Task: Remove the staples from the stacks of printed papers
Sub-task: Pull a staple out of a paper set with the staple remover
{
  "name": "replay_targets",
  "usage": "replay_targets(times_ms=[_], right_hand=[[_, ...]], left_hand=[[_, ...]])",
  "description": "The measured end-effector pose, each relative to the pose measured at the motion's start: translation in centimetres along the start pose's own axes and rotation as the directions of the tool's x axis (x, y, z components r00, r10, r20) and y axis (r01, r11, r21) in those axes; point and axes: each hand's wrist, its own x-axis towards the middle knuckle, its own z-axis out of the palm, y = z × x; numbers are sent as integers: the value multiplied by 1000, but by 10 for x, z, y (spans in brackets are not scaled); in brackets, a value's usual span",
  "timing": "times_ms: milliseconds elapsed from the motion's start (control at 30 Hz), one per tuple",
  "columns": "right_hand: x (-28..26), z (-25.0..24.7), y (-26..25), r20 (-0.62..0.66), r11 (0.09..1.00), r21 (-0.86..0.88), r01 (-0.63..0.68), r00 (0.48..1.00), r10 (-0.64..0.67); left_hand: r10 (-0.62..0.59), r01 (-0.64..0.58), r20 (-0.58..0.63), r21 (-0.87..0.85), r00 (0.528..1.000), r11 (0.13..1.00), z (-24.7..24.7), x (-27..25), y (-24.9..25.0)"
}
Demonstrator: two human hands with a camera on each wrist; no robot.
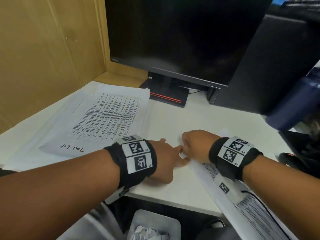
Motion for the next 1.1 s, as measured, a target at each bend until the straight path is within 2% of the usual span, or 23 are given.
replay_targets(times_ms=[100, 200, 300, 400, 467, 500, 600, 667, 733, 767, 833, 900, 933, 1000, 1100], right_hand=[[-1, -3, 9, -60, 989, 128, -73, 995, 81], [-12, -5, 24, -201, 919, 386, -85, 964, 173], [-32, -4, 30, -219, 697, 717, -1, 949, 227], [-52, 1, 28, -158, 417, 907, 59, 965, 208], [-65, 4, 24, -163, 320, 943, 90, 964, 209], [-72, 4, 20, -171, 316, 943, 101, 964, 201], [-99, 11, 5, -199, 390, 911, 135, 971, 129], [-118, 20, -10, -177, 516, 842, 158, 984, -12], [-135, 35, -29, -72, 659, 735, 161, 984, -160], [-140, 45, -39, -10, 712, 683, 163, 977, -213], [-145, 63, -61, 101, 799, 579, 162, 958, -268], [-141, 84, -78, 175, 844, 517, 142, 948, -266], [-136, 96, -85, 197, 857, 502, 118, 949, -246], [-116, 126, -91, 230, 869, 494, 38, 958, -173], [-73, 180, -88, 340, 915, 395, -85, 939, -59]], left_hand=[[-1, 1, 14, -26, 1000, 1000, 2, 0, -2], [-1, 0, -2, -82, 1000, 997, 2, 0, -7], [7, -11, -27, -141, 1000, 990, -5, 0, -13], [-12, -9, -95, -216, 995, 976, -11, 2, -20], [-39, -18, -173, -315, 984, 949, -13, 2, -28], [-57, -23, -205, -369, 977, 929, -13, 2, -33], [-127, -67, -313, -541, 941, 838, -11, -14, -42], [-204, -133, -435, -628, 877, 767, -6, -41, -43], [-267, -202, -532, -666, 804, 718, 4, -76, -39], [-278, -244, -546, -697, 791, 674, 12, -92, -36], [-270, -301, -514, -771, 814, 561, 30, -116, -35], [-209, -284, -443, -805, 872, 520, 50, -124, -34], [-165, -252, -394, -804, 904, 539, 60, -123, -35], [-93, -163, -283, -757, 954, 633, 76, -118, -39], [-58, -104, -201, -709, 978, 697, 94, -110, -45]])
